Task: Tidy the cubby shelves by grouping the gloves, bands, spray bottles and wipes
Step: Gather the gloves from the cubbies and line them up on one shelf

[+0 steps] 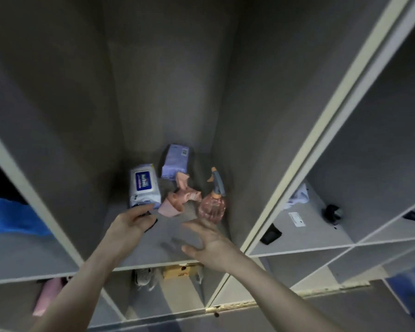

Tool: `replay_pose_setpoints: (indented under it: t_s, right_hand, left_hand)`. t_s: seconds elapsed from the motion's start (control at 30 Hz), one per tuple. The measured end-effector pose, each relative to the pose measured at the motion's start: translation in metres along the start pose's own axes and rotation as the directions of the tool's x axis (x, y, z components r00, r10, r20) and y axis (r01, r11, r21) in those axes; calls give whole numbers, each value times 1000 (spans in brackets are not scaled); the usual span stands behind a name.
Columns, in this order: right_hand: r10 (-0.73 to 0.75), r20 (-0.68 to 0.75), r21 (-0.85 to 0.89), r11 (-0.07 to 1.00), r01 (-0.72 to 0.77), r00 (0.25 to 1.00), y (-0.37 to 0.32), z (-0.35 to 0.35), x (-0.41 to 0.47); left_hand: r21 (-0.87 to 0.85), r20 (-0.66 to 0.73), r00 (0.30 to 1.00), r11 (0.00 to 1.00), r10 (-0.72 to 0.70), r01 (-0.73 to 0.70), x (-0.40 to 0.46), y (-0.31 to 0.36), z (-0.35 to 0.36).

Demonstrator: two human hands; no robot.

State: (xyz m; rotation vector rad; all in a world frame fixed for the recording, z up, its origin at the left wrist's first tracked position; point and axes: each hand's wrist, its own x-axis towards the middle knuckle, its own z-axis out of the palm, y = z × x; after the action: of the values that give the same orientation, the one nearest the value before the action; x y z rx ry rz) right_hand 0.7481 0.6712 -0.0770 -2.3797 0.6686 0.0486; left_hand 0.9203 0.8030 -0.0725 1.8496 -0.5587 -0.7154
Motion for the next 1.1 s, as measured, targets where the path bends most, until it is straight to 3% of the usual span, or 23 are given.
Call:
replay_pose_setpoints:
  t_s: [0.13, 0.27, 0.37, 0.43, 0.8, 1.1]
  right_hand:
    - [54, -119, 160, 986, -34, 991, 5, -35, -30]
    - [136, -271, 286, 957, -55, 953, 11, -61, -70]
    - [213, -362, 322, 942, -93, 907, 23, -74, -99]
    - [256, -387, 331, 935, -125, 886, 33, -81, -118]
    - [304, -402, 293, 937, -193, 864, 138, -127, -242]
    - [318, -287, 280, 930, -238, 903, 253, -155, -280]
  left_hand:
    - [-5, 115, 979, 985, 170, -171, -10, 34, 37]
    - [139, 200, 933, 934, 299, -329, -31, 59, 62]
    - [282, 357, 875, 855, 327, -435, -54, 75, 79]
    - [283, 401, 847, 832, 350, -478, -68, 85, 94]
    - [232, 396, 837, 840, 379, -490, -136, 96, 250]
    - [262, 268, 926, 905, 266, -336, -161, 97, 332]
